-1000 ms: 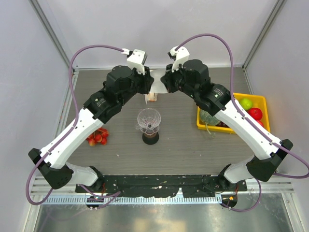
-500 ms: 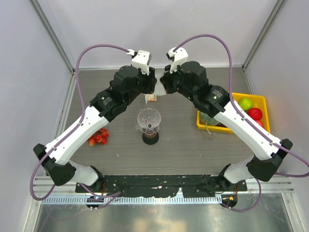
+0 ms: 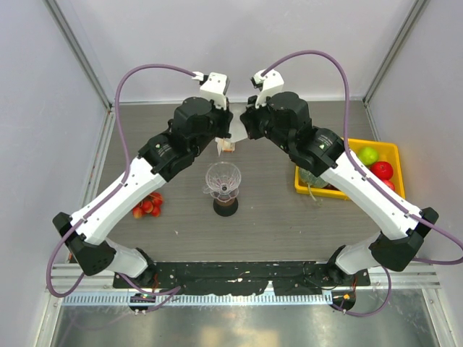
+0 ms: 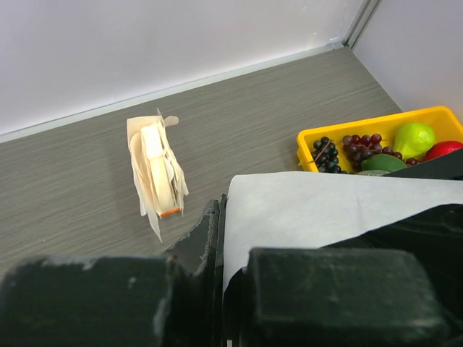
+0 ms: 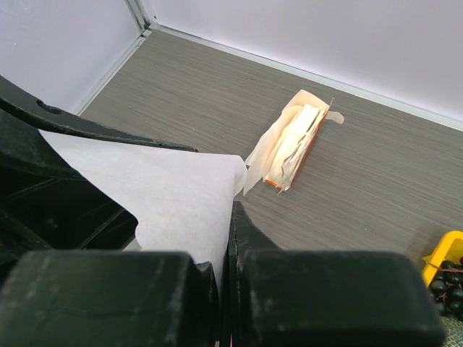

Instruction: Place the coffee filter in the dripper

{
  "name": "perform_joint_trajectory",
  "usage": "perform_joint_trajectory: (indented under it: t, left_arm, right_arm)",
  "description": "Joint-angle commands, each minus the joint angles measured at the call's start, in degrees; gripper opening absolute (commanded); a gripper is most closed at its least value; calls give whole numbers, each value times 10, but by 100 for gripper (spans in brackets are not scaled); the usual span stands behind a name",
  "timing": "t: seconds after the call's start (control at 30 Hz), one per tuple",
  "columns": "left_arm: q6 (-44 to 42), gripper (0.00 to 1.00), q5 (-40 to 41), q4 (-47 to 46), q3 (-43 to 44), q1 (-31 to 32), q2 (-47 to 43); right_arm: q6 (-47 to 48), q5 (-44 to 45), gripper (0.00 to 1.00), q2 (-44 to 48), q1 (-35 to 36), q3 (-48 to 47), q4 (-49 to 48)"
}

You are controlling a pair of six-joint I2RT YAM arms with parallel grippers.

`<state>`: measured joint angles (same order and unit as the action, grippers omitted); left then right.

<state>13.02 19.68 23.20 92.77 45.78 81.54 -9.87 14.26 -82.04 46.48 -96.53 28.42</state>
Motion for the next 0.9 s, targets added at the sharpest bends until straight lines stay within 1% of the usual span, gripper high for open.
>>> perform_joint_trajectory:
  t: [0.0,0.1,0.13,0.17,0.23,0.27,0.4,0.47,0.5,0.53,0.57,0.6,0.63,0.67,0.7,0.87]
  left_arm:
    - [-7,1,26,-21,25,-3,0]
    - [-10,0,26,-20,25,-2,-1]
    - [-11,3,26,-20,25,-2,-2]
    - [-11,10,24,-16,26,-2,-2]
    - [-11,30,23,-9,21,-2,-8]
    - [-10,30,22,-5,18,-2,-14]
    - [-12,22,21,4,5,-2,-27]
    - [-9,13,14,3,0,-1,-30]
    - [-7,8,10,2,0,-3,-31]
    - [-5,2,3,1,0,-2,-31]
    - [-1,0,-3,1,0,-2,-31]
    - [2,0,-9,1,1,-3,-31]
    - [5,0,-10,1,0,-2,-32]
    - [10,0,-16,3,0,-1,-32]
    - [10,0,-19,5,1,-2,-33]
    - [26,0,-24,12,6,-2,-36]
  right_arm:
    - [-8,36,5,7,5,-14,-15]
    - [-7,36,5,6,5,-12,-16]
    - [-9,36,5,6,5,-11,-16]
    - [-6,35,5,7,5,-11,-16]
    - [-2,34,5,9,5,-9,-18]
    - [1,36,5,9,5,-9,-18]
    - [7,38,5,18,5,4,-24]
    - [12,28,5,21,5,10,-28]
    - [11,25,6,22,5,11,-30]
    - [10,18,10,21,4,12,-32]
    - [13,16,22,20,5,10,-33]
    - [13,16,28,18,5,7,-34]
    - [12,20,40,16,5,5,-38]
    - [17,23,45,15,5,0,-39]
    - [24,25,47,14,5,-1,-43]
    - [38,21,47,11,4,-1,-58]
